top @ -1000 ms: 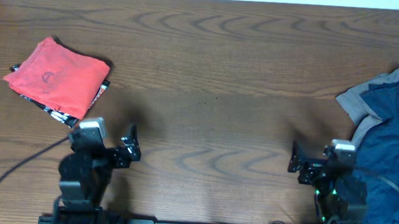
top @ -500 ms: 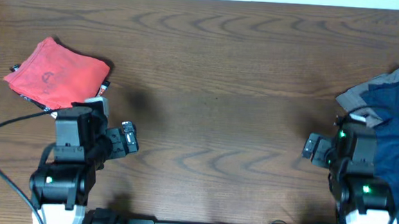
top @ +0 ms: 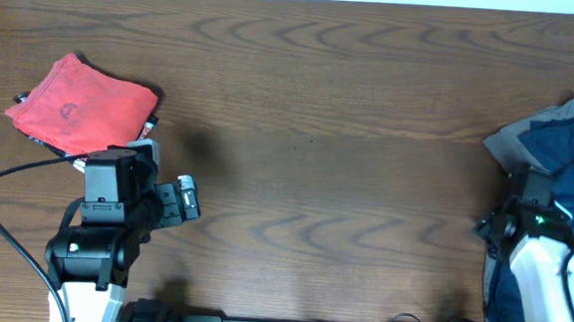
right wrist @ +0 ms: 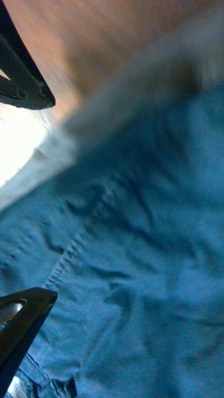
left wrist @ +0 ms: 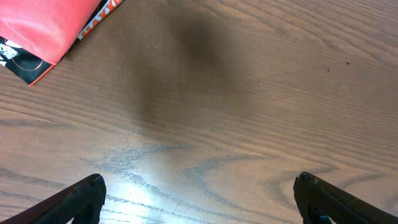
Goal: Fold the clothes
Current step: 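Grasp the dark blue shorts from the right pile with the right gripper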
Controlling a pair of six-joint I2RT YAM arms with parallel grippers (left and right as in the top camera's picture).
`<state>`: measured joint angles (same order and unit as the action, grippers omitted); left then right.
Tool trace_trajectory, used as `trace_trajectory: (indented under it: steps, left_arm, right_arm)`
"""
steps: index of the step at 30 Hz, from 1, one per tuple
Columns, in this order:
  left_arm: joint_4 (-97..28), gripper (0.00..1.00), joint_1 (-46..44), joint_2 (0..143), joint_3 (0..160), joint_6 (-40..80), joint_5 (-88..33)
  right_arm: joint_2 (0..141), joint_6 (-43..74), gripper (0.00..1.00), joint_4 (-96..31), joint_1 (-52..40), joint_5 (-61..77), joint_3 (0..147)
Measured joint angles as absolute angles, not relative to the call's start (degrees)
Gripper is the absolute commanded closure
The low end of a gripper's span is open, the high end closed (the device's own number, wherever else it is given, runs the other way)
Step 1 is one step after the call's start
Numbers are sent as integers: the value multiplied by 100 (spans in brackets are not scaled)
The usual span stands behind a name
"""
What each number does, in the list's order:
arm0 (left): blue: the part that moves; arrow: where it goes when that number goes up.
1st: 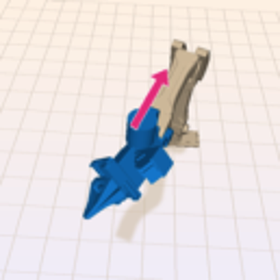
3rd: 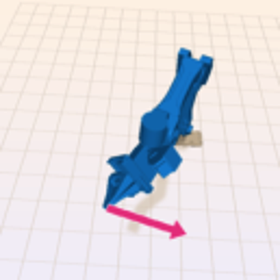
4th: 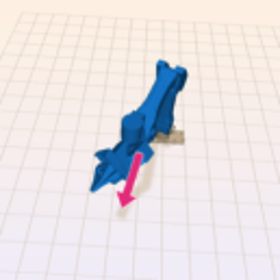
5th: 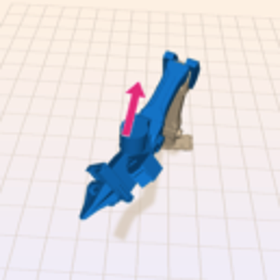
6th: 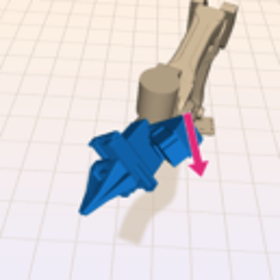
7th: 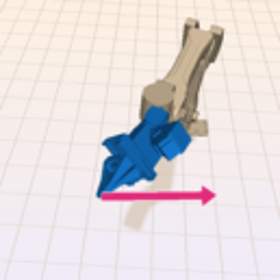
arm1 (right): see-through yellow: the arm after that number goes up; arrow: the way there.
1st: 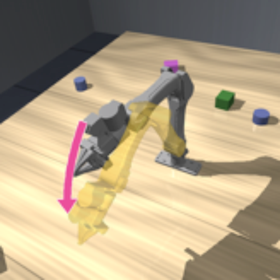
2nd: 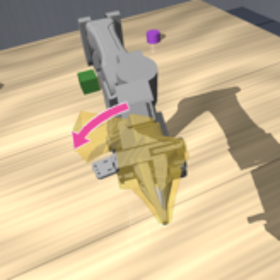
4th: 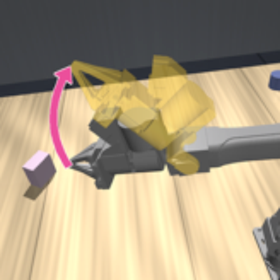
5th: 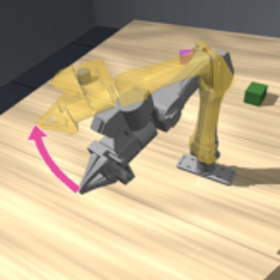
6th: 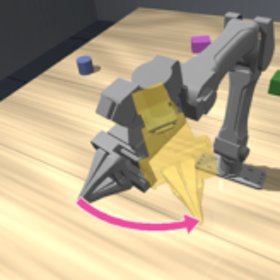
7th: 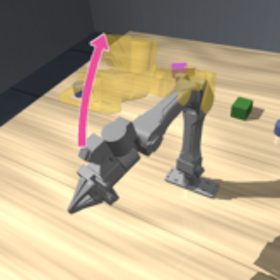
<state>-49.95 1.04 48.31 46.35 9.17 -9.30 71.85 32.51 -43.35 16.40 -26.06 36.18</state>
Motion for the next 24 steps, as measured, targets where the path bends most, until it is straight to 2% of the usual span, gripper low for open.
trace_trajectory:
  steps: [5,12,16,17,24]
  left_arm:
    - [-4993,2,104,4831,4635,917,-930]
    - [-4991,2,104,4831,4635,917,-930]
    - [-4993,2,104,4831,4635,917,-928]
    - [-4993,2,104,4831,4635,917,-930]
    - [-4995,2,104,4831,4635,917,-930]
  right_arm:
    - [7773,3417,28,-4134,1828,-2689,3614]
    - [8138,3494,59,-3922,1929,-2733,3601]
    - [8145,3518,95,-3885,1927,-2735,3594]
    - [8145,3507,99,-3876,1929,-2705,3592]
    - [7992,3135,100,-4311,2056,-1966,4060]
